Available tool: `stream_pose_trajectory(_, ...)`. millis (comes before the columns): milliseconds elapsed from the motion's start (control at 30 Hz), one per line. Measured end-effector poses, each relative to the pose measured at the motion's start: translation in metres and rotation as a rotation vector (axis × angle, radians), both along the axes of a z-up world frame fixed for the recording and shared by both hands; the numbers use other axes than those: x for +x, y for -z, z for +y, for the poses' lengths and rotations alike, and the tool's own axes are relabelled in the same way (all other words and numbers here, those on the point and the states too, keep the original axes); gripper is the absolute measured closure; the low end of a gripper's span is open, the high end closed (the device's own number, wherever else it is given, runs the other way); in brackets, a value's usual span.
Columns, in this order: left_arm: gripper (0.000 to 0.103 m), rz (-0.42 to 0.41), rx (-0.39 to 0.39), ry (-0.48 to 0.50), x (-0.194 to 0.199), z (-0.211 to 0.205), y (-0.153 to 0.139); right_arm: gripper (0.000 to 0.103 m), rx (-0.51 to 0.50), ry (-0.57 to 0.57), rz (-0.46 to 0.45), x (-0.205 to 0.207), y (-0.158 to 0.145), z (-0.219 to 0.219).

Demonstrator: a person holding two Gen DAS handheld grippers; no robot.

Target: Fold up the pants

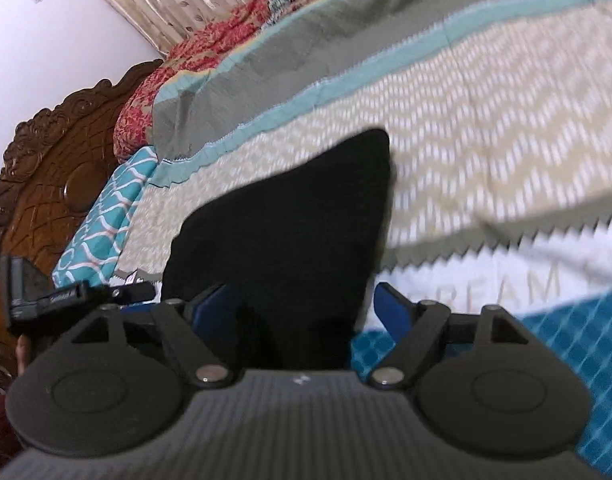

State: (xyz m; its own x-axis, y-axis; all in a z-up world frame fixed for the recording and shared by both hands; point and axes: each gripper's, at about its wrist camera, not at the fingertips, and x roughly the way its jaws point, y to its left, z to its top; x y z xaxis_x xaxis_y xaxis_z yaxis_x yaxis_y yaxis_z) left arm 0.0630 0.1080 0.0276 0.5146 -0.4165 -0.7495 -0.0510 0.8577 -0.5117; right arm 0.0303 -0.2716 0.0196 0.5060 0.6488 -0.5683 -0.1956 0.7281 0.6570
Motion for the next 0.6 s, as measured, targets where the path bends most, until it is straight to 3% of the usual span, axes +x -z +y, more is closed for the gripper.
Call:
stream_pose_trajectory(67,0.000,0.053,-0.055,-0.003,0.008,-0.007,0.020,0.021,0.054,-0.005,0.056,0.007,0.010,0.008)
stream_pose_trajectory(133,0.001,0.037,-0.018,-0.025,0.005,-0.018,0.031,0.022,0.091,-0.004,0.126,0.016,0.022,0.023)
stream_pose_trajectory(167,0.009,0.017,0.022,-0.013,0.003,-0.027,0.028,0.030,0.093,-0.008,0.130,0.017,0.020,0.030)
stream_pose_trajectory(200,0.039,0.003,0.041,0.003,0.001,-0.034,0.024,0.038,0.081,-0.028,0.120,0.018,0.015,0.039)
stream_pose_trajectory(233,0.048,-0.003,0.048,0.010,-0.001,-0.039,0.016,0.046,0.046,-0.049,0.091,0.017,0.005,0.047)
stream_pose_trajectory(267,0.063,-0.015,0.052,0.016,-0.002,-0.043,0.006,0.053,0.003,-0.069,0.041,0.014,-0.006,0.054)
stream_pose_trajectory(300,0.067,-0.041,0.061,0.031,-0.003,-0.046,-0.006,0.056,-0.038,-0.090,-0.018,0.011,-0.018,0.060)
stream_pose_trajectory(467,0.067,-0.257,0.115,0.083,0.013,-0.073,-0.076,0.062,-0.180,-0.100,-0.392,0.000,-0.088,0.080)
stream_pose_trajectory(600,0.067,-0.427,0.205,0.130,0.055,-0.101,-0.111,0.066,-0.250,-0.031,-0.572,0.031,-0.120,0.073)
